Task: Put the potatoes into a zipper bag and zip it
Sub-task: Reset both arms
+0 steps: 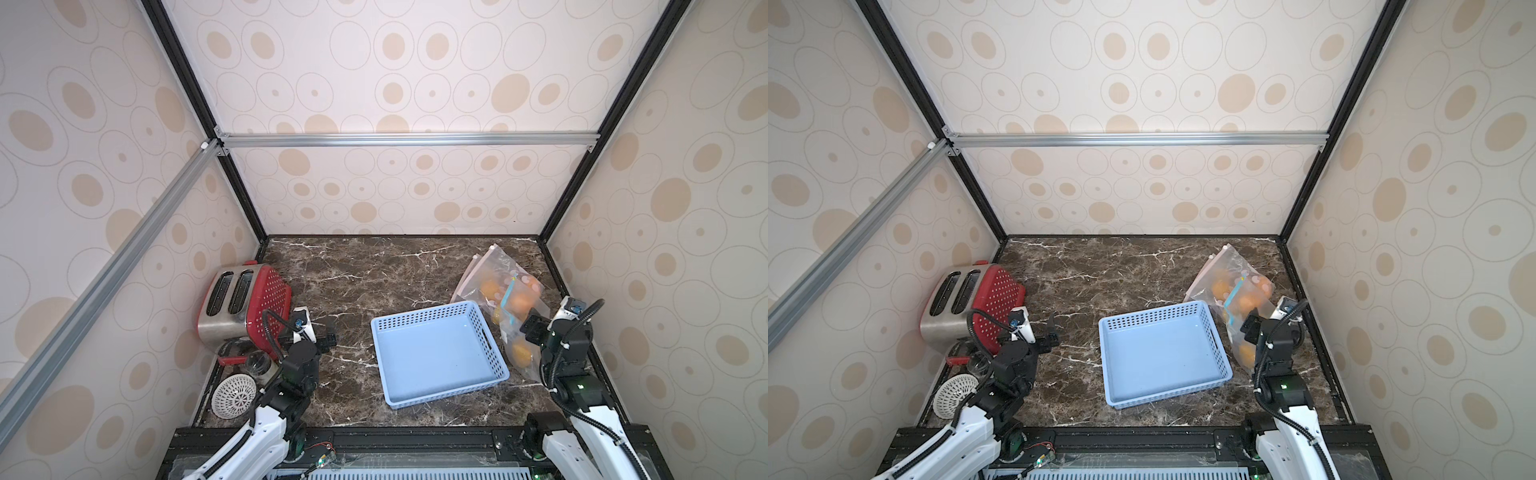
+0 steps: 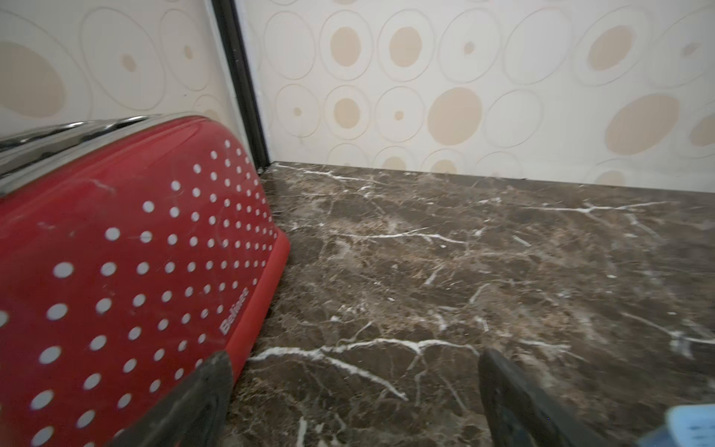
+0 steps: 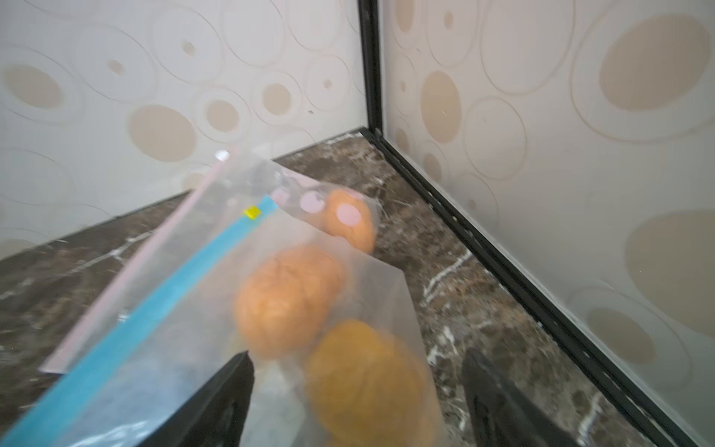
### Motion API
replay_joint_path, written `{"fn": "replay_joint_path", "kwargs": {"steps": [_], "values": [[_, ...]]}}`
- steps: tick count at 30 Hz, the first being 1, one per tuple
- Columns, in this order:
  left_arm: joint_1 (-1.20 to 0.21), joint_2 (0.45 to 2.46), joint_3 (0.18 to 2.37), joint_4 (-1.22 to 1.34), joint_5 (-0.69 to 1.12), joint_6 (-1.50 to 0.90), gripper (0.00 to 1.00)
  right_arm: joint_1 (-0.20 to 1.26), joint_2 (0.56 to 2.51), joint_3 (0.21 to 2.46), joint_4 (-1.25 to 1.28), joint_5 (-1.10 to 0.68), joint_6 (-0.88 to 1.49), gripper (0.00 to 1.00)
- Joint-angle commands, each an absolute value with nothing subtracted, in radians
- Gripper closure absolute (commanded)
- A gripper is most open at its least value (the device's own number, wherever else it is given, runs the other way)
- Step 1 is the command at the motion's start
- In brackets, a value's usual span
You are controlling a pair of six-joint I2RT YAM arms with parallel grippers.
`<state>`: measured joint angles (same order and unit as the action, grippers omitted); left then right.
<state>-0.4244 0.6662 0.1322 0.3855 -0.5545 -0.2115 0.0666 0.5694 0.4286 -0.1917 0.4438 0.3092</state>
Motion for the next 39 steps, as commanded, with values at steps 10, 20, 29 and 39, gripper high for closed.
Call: {"fn": "replay_joint_path", "kwargs": {"steps": [10, 20, 29, 39], "values": [[-0.24, 1.006, 0.065, 0.902, -0.462, -0.04, 0.02, 0.07, 0.938, 0.247, 0.368, 0.399, 0.173, 0.12], [-0.116, 1.326, 0.176, 1.148, -0.279, 0.036, 0.02, 0.068, 1.215, 0.243, 0.77, 0.433, 0.112, 0.08], [-0.058, 1.549, 0.13, 1.502, -0.132, 0.001, 0.02, 0.053, 1.493, 0.258, 1.05, 0.27, 0.057, 0.09], [-0.036, 1.584, 0.235, 1.342, -0.116, -0.013, 0.01, 0.074, 1.546, 0.405, 0.838, 0.308, 0.037, 0.05]]}}
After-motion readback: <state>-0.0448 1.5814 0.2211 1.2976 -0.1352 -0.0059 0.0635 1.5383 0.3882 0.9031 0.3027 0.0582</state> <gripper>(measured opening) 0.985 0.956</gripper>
